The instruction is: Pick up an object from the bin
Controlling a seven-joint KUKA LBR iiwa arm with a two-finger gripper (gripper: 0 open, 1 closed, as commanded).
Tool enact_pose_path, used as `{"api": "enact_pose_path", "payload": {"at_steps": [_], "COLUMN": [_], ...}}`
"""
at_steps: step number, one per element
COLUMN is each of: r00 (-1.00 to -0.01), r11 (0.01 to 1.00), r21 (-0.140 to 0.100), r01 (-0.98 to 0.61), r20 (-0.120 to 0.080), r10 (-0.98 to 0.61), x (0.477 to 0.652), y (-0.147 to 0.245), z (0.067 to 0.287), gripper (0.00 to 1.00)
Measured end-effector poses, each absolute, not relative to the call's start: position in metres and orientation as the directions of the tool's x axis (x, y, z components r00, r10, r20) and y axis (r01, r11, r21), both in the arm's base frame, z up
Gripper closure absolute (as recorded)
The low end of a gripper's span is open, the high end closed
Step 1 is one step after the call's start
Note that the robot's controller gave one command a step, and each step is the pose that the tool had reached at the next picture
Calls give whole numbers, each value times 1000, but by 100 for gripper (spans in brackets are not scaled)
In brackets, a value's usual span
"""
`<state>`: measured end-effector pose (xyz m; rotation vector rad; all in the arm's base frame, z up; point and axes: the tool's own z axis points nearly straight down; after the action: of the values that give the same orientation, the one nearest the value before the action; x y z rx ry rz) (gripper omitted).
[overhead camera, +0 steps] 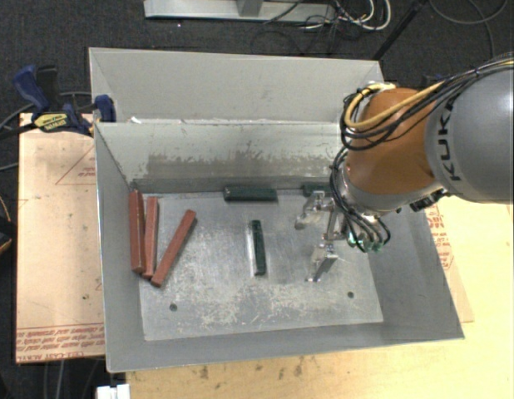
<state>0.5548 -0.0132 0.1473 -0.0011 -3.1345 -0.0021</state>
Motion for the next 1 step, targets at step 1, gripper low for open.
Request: {"api": "enact_pose_path", "payload": {"at_steps": [1], "r00": [-1000], "r11": [1000], "r21": [1], "r01": [0], "r20": [0], "r10": [0], "x": [557], "y": [-13], "z": [151], "gripper": [0]}}
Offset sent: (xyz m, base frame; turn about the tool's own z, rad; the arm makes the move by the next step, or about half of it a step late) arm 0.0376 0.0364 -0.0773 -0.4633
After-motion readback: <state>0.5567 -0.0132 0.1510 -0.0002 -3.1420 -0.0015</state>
